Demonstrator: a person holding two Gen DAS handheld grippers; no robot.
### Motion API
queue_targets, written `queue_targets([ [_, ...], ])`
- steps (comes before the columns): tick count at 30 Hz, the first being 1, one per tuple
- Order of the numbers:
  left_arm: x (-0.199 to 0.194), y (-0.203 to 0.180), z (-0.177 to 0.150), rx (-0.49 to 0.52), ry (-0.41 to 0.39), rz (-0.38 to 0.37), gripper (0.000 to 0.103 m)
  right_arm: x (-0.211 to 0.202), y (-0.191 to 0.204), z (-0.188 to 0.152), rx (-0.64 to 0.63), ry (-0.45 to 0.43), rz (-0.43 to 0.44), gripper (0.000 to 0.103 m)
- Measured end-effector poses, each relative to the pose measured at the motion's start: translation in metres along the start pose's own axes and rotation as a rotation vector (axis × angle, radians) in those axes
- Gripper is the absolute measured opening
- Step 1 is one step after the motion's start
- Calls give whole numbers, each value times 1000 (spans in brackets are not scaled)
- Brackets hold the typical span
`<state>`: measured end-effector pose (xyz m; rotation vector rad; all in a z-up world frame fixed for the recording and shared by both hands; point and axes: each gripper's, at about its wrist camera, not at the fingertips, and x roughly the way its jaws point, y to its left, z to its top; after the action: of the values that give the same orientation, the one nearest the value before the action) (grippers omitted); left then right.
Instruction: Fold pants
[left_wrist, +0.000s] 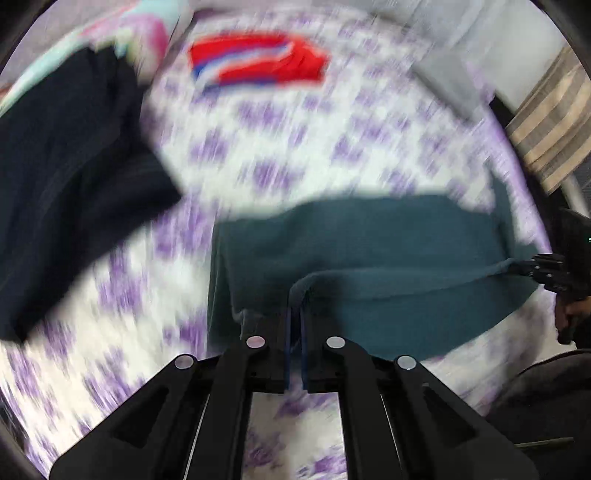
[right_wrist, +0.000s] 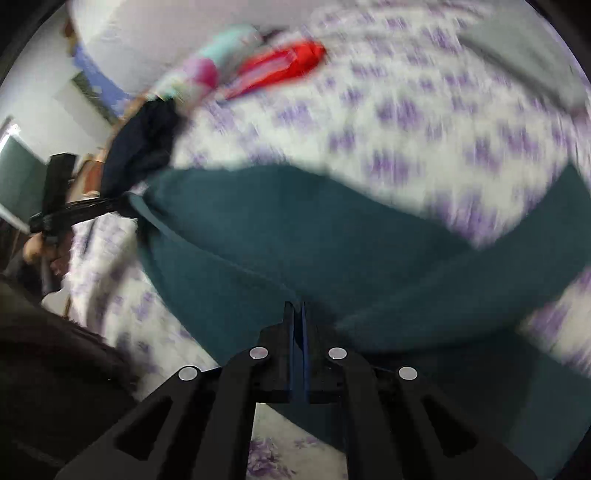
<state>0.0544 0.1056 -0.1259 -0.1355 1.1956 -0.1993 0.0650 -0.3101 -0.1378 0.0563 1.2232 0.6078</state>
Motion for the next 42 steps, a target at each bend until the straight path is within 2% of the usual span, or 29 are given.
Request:
queue_targets([
  [2, 12, 5, -12, -45, 46, -3, 8, 11, -1, -10, 46, -3, -24, 12],
  [4, 8, 11, -18, -85, 28, -13, 17, 1, 6, -13, 54, -39, -9, 32],
  [5, 3, 12, -20, -97, 15, -18, 20, -3, 10, -13, 51, -48, -12, 47],
  [7, -12, 15, -21, -107, -10, -37, 26, -17, 19, -13, 19, -64, -25, 49],
  [9, -26, 16, -21, -117, -50, 10, 62, -32, 20, -14, 25, -105, -43, 49],
  [10, -34, 18, -22, -123, -81, 51, 67, -39, 19, -13, 40, -128, -53, 49],
  [12, -44, 21, -21, -132, -111, 50, 67, -52, 15, -13, 68, -176, -74, 50],
  [14, -48, 25, -20, -185, -105, 23, 68, -59, 10, -9, 80, -208, -116, 52],
  [17, -42, 31, -17, -259, -65, 9, 68, -64, 1, -5, 127, -249, -253, 64],
  [19, -33, 28, -17, -294, -51, 29, 68, -62, -16, 1, 198, -251, -389, 70],
  [23, -3, 9, -16, -270, -1, 160, 68, -62, -51, 17, 334, -278, -526, 71],
  [25, 20, -3, -19, -189, 78, 291, 68, -65, -69, 29, 371, -293, -570, 74],
  [26, 27, -6, -21, -160, 105, 326, 70, -65, -79, 39, 389, -296, -618, 75],
  [28, 34, -14, -27, -101, 128, 375, 70, -66, -94, 53, 409, -303, -656, 76],
  [31, 29, -15, -31, -85, 130, 418, 73, -61, -122, 79, 436, -288, -662, 76],
  [35, 17, -7, -35, -134, 138, 437, 73, -34, -141, 121, 397, -232, -684, 76],
  [38, -1, -7, -36, -185, 101, 436, 73, -14, -153, 141, 383, -176, -739, 74],
  [40, -11, -10, -34, -206, 74, 434, 73, -8, -165, 145, 397, -136, -738, 61],
  [41, -15, -12, -33, -211, 62, 429, 73, -9, -173, 143, 430, -131, -713, 42],
  [42, -19, -14, -31, -217, 44, 417, 73, -11, -179, 139, 459, -141, -688, 39],
])
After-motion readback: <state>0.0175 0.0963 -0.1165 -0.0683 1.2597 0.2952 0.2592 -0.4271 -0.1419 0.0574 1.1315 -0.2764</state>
